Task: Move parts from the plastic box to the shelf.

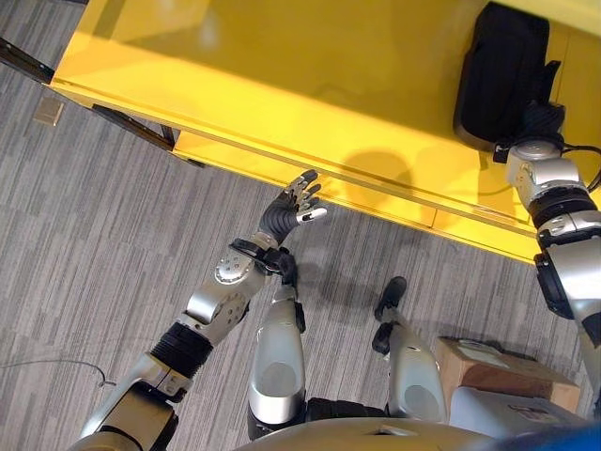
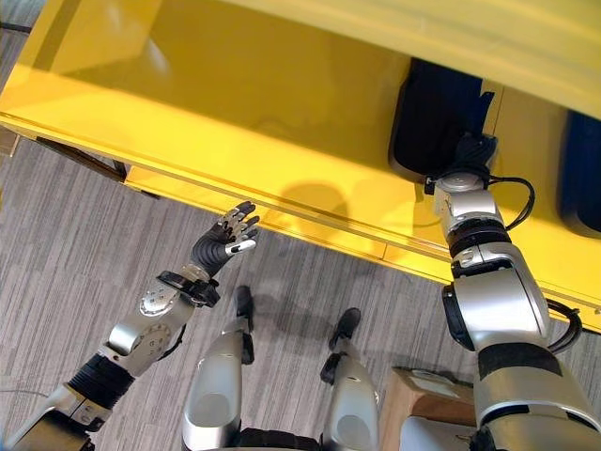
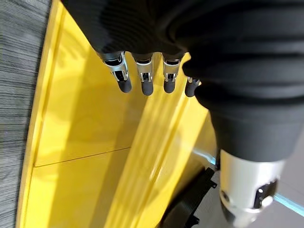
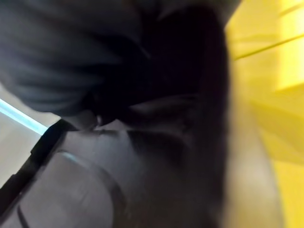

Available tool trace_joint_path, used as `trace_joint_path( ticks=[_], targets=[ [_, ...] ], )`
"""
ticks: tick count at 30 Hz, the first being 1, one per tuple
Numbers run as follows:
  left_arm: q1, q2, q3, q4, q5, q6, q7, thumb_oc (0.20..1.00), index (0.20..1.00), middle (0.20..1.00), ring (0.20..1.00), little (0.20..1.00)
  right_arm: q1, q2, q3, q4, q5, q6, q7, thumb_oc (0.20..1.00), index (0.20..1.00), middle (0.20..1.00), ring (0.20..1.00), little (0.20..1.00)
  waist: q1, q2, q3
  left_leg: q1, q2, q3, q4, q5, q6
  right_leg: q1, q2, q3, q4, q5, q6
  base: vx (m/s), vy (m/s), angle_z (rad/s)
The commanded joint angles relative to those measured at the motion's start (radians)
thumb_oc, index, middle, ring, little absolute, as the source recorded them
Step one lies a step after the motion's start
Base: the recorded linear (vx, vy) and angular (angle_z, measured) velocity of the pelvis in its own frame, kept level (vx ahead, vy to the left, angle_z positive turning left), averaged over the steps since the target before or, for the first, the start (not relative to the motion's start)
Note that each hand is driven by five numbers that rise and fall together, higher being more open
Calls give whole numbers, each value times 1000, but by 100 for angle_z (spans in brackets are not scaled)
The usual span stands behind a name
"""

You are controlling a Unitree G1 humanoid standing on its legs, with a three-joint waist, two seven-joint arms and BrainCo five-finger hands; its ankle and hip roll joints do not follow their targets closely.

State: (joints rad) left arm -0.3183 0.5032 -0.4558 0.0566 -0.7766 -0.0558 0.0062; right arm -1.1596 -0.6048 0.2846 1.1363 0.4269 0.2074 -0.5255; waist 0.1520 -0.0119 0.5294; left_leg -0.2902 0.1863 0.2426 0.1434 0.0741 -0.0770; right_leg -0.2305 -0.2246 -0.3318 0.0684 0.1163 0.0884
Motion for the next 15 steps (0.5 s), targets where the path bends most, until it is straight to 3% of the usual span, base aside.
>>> trace_joint_path(
  ticks=[1, 8, 15],
  targets=[
    [4, -14, -23, -121, -30, -53, -17, 1000, 1000, 1000, 1000, 1000, 4, -28, 67, 45, 6, 35, -5, 1000, 1000, 1000, 1000, 1000, 15, 81, -9, 0, -56, 13, -6, -4, 30, -62, 17, 33, 187, -99, 32, 0, 0, 0],
    [4, -19, -40, -108, -29, -58, -32, 1000, 1000, 1000, 1000, 1000, -10, -36, 93, 32, -97, 39, -39, 1000, 1000, 1000, 1000, 1000, 9, 88, -9, 9, -54, 19, -5, -5, 30, -59, 17, 35, 194, -101, 29, 0, 0, 0],
    [5, -10, -65, -109, 11, -25, -97, 1000, 1000, 1000, 1000, 1000, -8, -39, 78, 13, 1, 37, -104, 1000, 1000, 1000, 1000, 1000, 0, 92, -9, 26, -53, 24, -9, -8, 31, -54, 16, 42, 195, -102, 28, 0, 0, 0]
  ],
)
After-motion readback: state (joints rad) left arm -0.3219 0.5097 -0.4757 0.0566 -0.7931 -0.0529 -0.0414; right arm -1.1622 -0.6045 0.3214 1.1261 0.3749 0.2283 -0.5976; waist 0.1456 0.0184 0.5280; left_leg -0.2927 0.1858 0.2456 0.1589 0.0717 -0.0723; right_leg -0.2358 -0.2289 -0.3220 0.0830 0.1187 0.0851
